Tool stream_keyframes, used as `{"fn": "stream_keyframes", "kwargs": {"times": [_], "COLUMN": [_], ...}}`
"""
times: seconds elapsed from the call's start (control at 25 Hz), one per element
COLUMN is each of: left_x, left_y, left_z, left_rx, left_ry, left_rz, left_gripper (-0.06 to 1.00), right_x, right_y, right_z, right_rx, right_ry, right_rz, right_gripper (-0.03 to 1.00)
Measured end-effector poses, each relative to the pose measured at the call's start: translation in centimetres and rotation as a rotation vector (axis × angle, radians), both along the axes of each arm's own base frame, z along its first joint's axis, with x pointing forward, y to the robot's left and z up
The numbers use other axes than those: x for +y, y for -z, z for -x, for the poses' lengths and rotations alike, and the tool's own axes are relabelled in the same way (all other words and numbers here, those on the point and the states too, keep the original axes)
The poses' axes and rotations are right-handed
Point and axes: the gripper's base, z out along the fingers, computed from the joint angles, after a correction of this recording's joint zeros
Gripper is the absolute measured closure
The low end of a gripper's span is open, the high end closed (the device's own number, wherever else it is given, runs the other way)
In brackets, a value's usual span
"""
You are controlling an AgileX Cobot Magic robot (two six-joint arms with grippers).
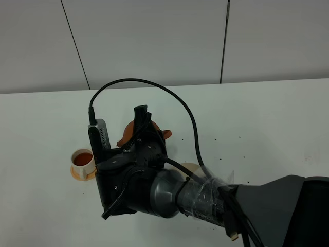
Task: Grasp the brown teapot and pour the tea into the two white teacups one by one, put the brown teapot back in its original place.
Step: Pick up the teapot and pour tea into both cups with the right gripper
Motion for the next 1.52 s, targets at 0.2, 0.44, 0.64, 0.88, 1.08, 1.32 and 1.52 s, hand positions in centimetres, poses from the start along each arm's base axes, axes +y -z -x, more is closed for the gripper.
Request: {"fn": "stream_keyframes", "kwargs": {"times": [0.2, 0.44, 0.64, 0.88, 1.08, 1.32, 1.52], "left_x": [0.0, 0.0, 0.0, 0.0, 0.0, 0.0, 0.0], "left_y": [0.0, 0.0, 0.0, 0.0, 0.0, 0.0, 0.0], "left_z": [0.0, 0.0, 0.0, 0.0, 0.0, 0.0, 0.0], "left_rx": [0.000, 0.000, 0.000, 0.000, 0.000, 0.000, 0.000], "left_ry": [0.000, 0.000, 0.000, 0.000, 0.000, 0.000, 0.000], "left_rz": [0.000, 0.000, 0.000, 0.000, 0.000, 0.000, 0.000], "left_gripper": [0.71, 0.71, 0.71, 0.71, 0.71, 0.71, 0.71], "right_x": [0.0, 0.1, 0.3, 0.4, 0.6, 0.8, 0.8], "right_y": [0.0, 0.0, 0.0, 0.0, 1.2, 1.3, 1.2], "right_z": [0.0, 0.2, 0.4, 0.5, 0.9, 1.0, 0.9], "right_rx": [-0.001, -0.002, -0.002, -0.001, 0.006, -0.012, -0.024], "right_ry": [0.003, 0.002, -0.002, -0.005, 0.000, -0.015, -0.021], "right_rz": [-0.003, -0.008, -0.009, -0.008, 0.025, 0.037, 0.043], "right_gripper": [0.87, 0.87, 0.87, 0.87, 0.87, 0.87, 0.87]}}
